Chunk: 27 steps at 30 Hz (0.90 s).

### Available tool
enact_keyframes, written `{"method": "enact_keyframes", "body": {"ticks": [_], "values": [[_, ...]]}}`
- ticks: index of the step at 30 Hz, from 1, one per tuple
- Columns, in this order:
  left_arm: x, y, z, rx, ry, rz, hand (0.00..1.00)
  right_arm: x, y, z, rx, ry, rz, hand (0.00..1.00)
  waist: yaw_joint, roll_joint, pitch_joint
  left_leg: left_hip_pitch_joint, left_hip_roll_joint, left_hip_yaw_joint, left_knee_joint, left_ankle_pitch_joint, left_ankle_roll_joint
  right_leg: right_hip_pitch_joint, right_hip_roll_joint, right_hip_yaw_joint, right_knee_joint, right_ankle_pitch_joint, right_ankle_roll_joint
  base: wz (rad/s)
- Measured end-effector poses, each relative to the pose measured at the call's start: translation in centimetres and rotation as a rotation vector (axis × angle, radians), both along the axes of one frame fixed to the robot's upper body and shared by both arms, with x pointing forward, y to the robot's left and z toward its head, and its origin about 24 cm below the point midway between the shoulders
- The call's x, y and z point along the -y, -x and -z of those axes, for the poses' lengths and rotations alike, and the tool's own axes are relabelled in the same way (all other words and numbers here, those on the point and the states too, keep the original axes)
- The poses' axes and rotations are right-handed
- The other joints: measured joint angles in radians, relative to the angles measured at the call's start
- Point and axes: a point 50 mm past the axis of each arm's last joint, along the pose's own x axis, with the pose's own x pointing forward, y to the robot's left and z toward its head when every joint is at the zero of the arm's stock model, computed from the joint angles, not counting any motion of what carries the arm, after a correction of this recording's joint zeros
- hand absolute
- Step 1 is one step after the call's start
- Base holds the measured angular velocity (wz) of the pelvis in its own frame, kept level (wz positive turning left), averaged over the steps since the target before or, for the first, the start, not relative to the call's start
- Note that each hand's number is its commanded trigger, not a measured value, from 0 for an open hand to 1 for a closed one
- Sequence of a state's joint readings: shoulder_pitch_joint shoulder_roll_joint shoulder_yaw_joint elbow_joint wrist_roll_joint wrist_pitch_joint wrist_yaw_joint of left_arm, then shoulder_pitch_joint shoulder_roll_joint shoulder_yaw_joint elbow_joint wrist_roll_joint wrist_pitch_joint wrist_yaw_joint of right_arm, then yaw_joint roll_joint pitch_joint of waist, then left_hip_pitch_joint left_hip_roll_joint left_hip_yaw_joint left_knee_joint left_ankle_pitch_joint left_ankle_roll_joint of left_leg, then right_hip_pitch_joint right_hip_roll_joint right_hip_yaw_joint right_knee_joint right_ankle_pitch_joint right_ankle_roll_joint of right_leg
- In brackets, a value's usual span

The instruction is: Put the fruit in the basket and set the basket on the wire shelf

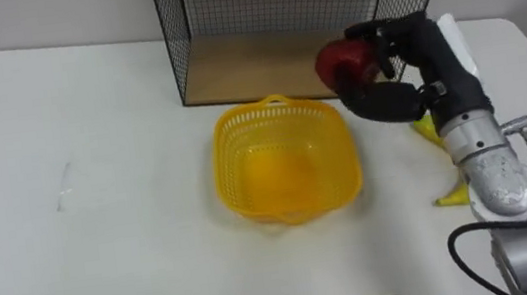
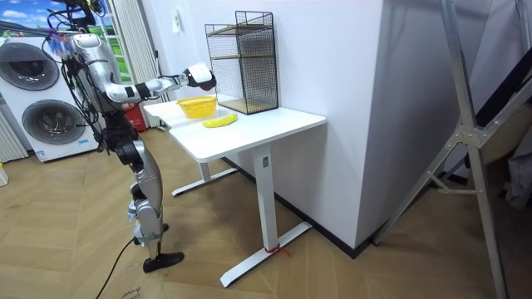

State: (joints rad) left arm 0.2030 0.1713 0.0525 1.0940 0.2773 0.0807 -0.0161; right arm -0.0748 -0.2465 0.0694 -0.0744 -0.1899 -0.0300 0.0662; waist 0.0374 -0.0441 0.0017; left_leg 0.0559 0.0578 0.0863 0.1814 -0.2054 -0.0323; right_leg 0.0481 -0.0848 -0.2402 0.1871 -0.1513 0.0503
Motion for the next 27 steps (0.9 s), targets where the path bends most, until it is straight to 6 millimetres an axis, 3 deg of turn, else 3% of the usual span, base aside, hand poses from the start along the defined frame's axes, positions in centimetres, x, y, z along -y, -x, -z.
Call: {"method": "enact_keyframes", "body": {"ticks": [4, 5, 6, 7, 15, 27], "values": [[0.0, -0.5, 0.0, 0.005, -0.003, 0.028, 0.0, -1.6, 0.2, 0.8, -0.062, 0.03, -0.107, 1.0, 0.011, -0.002, -0.001, 0.0, 0.0, 0.0, 0.001, 0.0, 0.0, 0.0, -0.001, -0.003, 0.0, 0.0, 0.0, 0.0], [0.0, -0.6, 0.0, 0.006, -0.004, 0.03, 0.0, -1.8, 0.3, 0.9, -0.069, 0.033, -0.119, 0.75, 0.014, -0.002, -0.001, 0.0, 0.0, 0.0, 0.001, 0.0, 0.0, 0.0, -0.001, -0.003, 0.0, 0.0, 0.0, 0.0], [0.0, -0.7, 0.0, 0.01, -0.005, 0.033, 0.0, -1.8, 0.4, 1.1, -0.082, 0.039, -0.133, 0.33, 0.023, -0.002, -0.0011, 0.0, 0.0, -0.001, 0.001, 0.0, 0.0, 0.0, -0.001, -0.003, -0.001, 0.0, 0.0, 0.0], [0.0, -0.8, -0.1, 0.012, -0.006, 0.033, 0.0, -1.8, 0.5, 1.3, -0.094, 0.042, -0.137, 0.03, 0.026, -0.004, -0.0022, -0.001, 0.0, -0.002, 0.001, 0.0, 0.0, 0.0, -0.001, -0.004, 0.0, 0.0, 0.0, 0.04], [0.1, -1.2, -0.1, 0.017, -0.013, 0.042, 0.0, -1.3, 1.1, 3.2, -0.208, 0.078, -0.135, 0.0, 0.037, -0.006, -0.0008, -0.007, 0.0, -0.008, 0.005, 0.0, 0.0, 0.0, -0.001, -0.008, -0.001, 0.0, 0.0, 0.01], [-0.1, -1.4, -0.1, 0.012, -0.017, 0.072, 0.0, -1.1, 1.2, 4.2, -0.273, 0.094, -0.145, 0.0, 0.034, -0.01, 0.0039, -0.01, 0.0, -0.008, 0.007, 0.0, 0.0, 0.0, -0.001, -0.007, -0.001, 0.0, -0.001, 0.0]]}}
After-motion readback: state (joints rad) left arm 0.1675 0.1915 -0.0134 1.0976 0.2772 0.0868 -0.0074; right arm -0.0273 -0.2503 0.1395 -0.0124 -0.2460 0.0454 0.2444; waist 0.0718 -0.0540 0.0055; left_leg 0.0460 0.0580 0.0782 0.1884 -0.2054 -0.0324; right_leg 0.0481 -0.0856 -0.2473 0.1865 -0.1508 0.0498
